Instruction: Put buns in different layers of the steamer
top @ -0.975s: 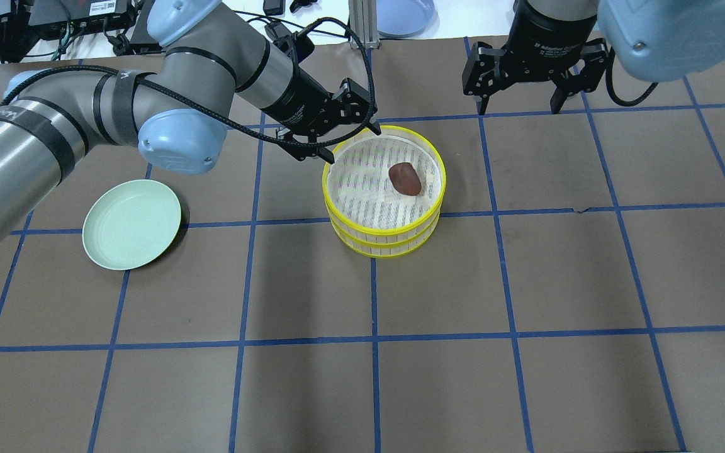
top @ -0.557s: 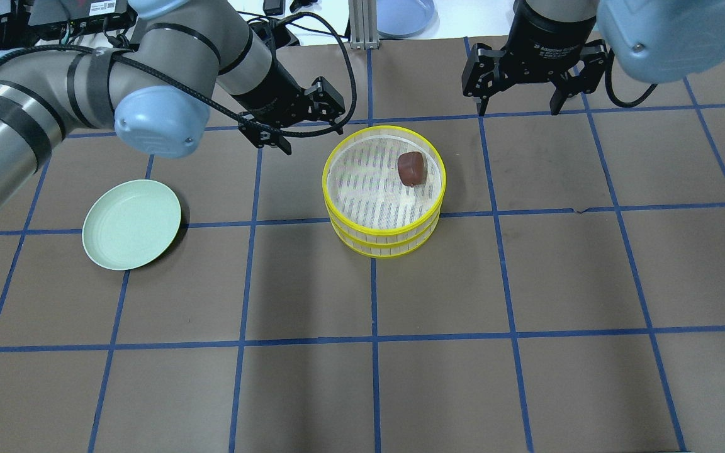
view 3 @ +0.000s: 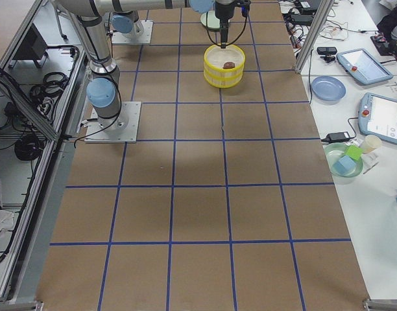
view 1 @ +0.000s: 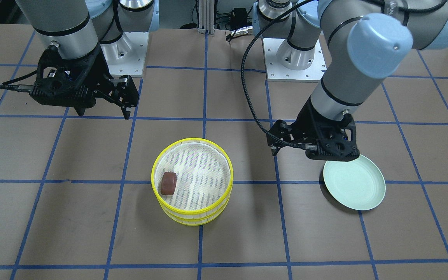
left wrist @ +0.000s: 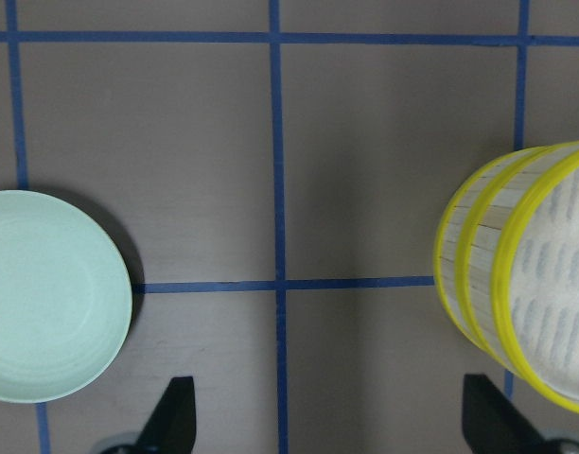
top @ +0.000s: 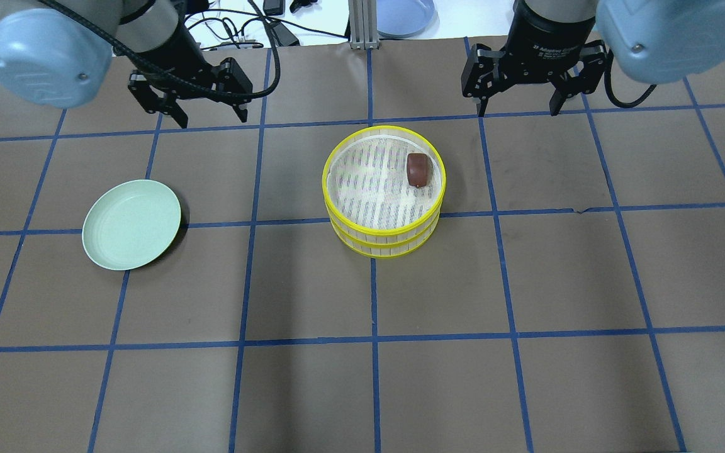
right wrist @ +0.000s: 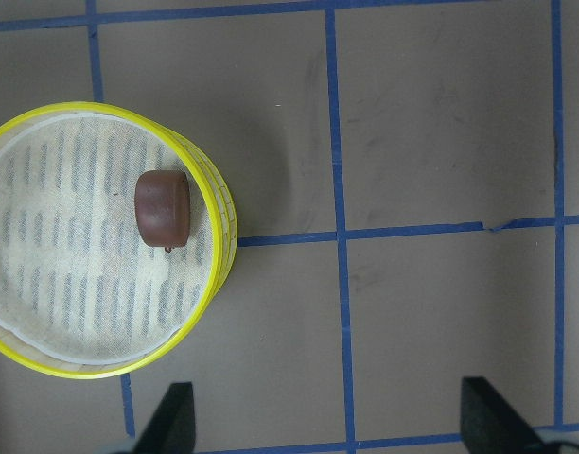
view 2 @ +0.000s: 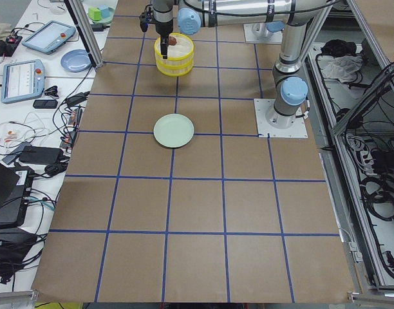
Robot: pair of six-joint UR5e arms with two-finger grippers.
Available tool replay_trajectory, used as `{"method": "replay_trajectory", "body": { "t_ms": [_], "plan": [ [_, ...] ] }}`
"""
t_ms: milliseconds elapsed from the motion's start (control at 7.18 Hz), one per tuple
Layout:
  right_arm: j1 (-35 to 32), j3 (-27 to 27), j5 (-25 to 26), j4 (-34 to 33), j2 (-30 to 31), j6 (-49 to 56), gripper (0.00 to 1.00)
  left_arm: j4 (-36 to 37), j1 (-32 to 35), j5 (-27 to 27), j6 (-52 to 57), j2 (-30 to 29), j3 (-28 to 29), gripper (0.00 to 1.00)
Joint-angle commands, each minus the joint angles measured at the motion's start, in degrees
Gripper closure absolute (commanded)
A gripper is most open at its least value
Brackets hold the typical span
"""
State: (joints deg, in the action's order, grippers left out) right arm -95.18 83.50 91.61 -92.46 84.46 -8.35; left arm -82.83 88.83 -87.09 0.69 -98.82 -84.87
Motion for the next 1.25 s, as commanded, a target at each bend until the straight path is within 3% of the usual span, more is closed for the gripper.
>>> {"method": "replay_trajectory", "body": {
  "t_ms": [0,557,836,1115],
  "plan": [
    [0.0,0.0,0.06,0.0,0.0,0.0,0.0,-4.68,-3.55,-1.94,0.98,3.62,0.4,0.0],
    [-0.09,0.0,-0.02,0.0,0.0,0.0,0.0,-6.03,-4.54,-1.59,0.37,5.75,-0.21,0.0],
    [-0.09,0.0,-0.02,0.0,0.0,0.0,0.0,-6.03,-4.45,7.4,0.02,6.7,-0.13,0.0],
    [-0.18,0.0,-0.2,-0.09,0.0,0.0,0.0,-5.94,-4.62,7.9,0.36,7.33,-0.3,0.0]
  ]
}}
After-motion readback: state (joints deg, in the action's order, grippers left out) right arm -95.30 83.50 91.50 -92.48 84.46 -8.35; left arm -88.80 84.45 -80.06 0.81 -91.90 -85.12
